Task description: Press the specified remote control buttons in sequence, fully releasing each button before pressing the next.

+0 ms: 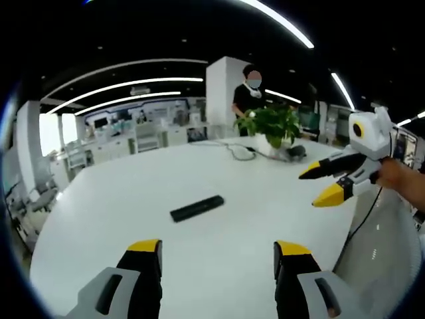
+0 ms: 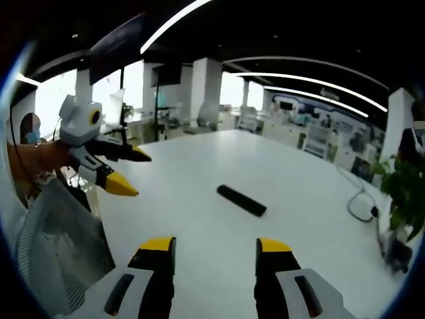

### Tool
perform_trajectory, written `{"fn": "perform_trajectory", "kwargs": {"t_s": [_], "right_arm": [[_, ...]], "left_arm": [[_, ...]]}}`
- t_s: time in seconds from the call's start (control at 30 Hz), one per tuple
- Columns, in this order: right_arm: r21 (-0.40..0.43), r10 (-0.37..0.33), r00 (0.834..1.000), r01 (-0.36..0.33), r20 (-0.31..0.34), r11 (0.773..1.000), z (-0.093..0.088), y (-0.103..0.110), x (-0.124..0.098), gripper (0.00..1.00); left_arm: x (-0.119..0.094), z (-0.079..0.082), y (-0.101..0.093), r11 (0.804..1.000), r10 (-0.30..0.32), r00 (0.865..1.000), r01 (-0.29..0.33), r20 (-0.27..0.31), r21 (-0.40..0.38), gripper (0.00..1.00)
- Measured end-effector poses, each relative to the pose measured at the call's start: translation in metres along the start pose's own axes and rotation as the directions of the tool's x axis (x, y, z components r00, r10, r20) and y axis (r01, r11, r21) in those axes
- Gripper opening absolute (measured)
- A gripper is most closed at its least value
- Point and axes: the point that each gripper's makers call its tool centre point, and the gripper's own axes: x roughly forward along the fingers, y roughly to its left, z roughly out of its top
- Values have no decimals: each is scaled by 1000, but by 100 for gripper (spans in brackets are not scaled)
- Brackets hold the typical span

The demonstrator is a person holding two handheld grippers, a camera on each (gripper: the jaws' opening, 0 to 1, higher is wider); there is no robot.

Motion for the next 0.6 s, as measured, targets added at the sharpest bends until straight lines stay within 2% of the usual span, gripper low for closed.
{"fn": "perform_trajectory", "kwargs": {"t_s": [0.6], "right_arm": [[-38, -1, 999, 0, -46, 999, -1, -20, 21, 45]], "left_arm": [[22, -1, 24, 1000, -1, 1000, 2, -24, 13, 69]]}}
